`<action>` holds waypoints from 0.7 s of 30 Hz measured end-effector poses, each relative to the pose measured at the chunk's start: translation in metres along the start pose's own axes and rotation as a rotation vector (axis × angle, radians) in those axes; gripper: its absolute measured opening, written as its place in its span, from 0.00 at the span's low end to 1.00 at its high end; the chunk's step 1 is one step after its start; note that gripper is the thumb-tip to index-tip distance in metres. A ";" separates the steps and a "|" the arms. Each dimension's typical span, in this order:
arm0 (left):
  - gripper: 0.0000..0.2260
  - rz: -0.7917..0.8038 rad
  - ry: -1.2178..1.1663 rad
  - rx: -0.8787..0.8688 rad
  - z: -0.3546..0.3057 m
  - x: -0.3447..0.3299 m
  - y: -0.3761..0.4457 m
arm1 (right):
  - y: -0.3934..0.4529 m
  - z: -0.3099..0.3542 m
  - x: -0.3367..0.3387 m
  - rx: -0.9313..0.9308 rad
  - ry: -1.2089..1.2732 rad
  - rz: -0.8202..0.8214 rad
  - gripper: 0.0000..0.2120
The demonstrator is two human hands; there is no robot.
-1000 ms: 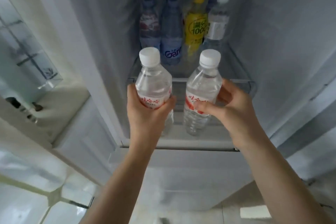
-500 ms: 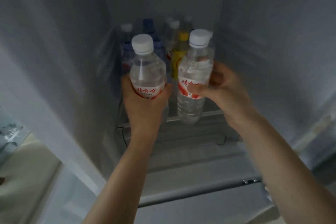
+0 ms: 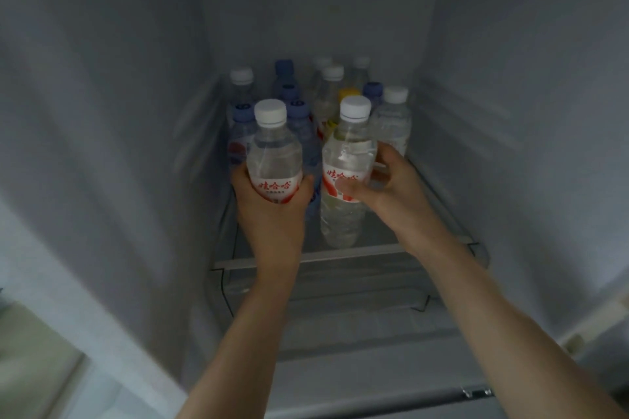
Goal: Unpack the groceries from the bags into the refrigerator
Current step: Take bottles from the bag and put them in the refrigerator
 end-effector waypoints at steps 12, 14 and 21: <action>0.36 -0.070 0.256 -0.062 0.010 -0.001 0.001 | 0.010 -0.012 0.005 0.011 0.006 -0.015 0.28; 0.38 -0.074 0.246 -0.045 0.011 -0.001 0.001 | 0.008 -0.013 0.006 0.012 0.007 -0.013 0.29; 0.37 -0.097 0.186 -0.055 0.013 -0.003 -0.005 | 0.004 -0.015 0.002 0.027 0.009 -0.043 0.28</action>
Point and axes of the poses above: each hand's wrist, its own y-axis towards the middle knuckle, its own x-axis out of the back of the hand, z = x × y, the point moved 4 cm from there along y, towards the middle knuckle, and after that the axes turned 5 degrees about -y, right-handed, at the moved point
